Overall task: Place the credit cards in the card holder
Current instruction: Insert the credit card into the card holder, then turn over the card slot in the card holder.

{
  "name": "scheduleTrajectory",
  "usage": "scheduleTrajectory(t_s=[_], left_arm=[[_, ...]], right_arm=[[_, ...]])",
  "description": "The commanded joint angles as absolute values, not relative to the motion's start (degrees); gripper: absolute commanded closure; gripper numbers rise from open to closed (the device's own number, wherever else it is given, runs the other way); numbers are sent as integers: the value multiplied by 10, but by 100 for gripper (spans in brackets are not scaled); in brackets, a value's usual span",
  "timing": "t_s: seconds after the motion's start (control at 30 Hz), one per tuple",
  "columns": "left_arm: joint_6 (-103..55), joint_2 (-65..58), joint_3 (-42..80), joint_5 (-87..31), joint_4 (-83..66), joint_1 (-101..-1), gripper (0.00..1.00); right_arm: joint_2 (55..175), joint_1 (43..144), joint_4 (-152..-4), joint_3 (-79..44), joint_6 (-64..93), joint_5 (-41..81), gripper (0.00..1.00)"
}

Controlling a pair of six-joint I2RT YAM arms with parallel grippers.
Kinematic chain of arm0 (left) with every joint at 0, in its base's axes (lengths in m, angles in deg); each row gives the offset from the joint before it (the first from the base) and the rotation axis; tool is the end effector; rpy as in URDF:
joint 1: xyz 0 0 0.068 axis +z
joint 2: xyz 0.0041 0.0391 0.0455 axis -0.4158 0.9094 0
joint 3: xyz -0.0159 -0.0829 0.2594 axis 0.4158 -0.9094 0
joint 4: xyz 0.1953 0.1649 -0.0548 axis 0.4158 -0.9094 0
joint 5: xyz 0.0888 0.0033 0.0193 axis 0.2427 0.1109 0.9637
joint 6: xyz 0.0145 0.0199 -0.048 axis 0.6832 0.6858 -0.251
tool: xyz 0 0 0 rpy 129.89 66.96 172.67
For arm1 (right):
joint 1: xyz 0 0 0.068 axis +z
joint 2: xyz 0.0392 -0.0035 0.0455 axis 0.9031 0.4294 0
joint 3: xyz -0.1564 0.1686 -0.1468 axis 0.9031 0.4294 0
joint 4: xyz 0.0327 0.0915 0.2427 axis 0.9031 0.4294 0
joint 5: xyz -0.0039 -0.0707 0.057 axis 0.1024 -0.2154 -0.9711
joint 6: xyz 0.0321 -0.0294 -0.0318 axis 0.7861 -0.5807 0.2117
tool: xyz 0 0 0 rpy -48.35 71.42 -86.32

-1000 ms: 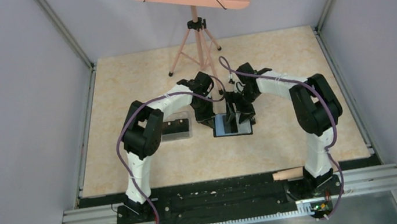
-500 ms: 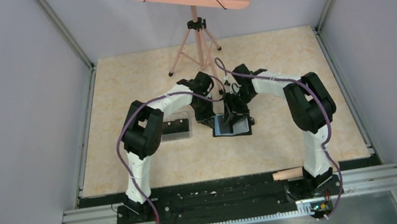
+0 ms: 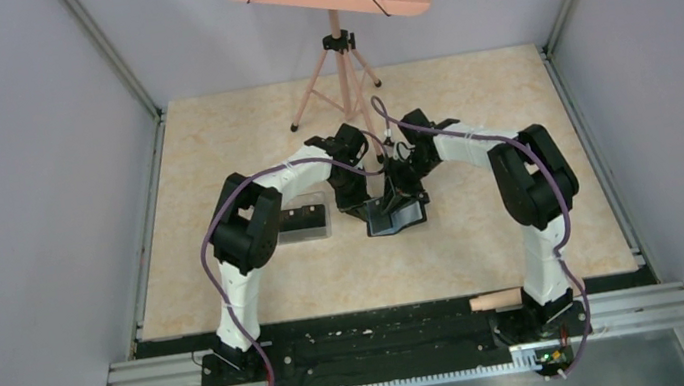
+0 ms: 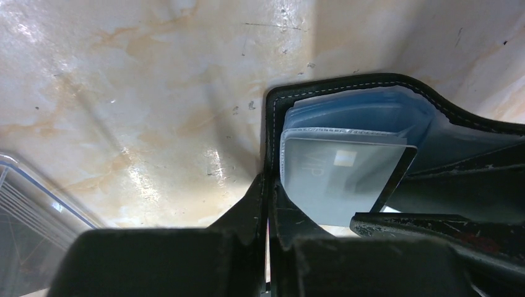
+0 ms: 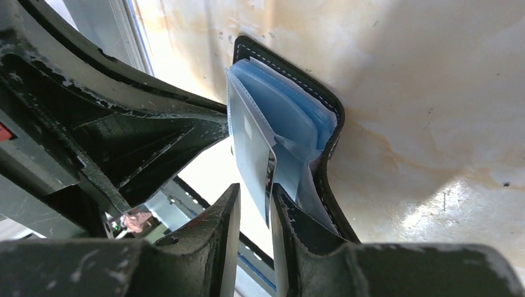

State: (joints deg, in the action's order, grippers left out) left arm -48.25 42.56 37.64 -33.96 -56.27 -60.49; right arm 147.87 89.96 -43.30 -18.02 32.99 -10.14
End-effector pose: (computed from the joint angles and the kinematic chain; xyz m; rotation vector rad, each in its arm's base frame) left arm 0.3390 -0.2564 0.1563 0.0541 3.0534 -0.5152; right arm 0.3415 0.1861 0.1541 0.1520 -2.9256 -1.0891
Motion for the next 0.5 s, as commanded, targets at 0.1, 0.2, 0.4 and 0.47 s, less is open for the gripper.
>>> scheduleTrajectory(t_s=[0.1,0.2,0.4,0.47], left_arm=[[-471,392,374,-310,-566,-612,85],[-469,367,368,-306,-560,-611,72],[-483,346,355,-341,-533,-610,65],[-488,343,347,-362,-512,-607,64]], right_arm=[[1459,915,-409,-211,304,-53,63],[1449,915,-396,-211,293,-34,52],[1439,915,-374,-211,274,-8,49],[1438,915,-369,-213,270,-2,53]])
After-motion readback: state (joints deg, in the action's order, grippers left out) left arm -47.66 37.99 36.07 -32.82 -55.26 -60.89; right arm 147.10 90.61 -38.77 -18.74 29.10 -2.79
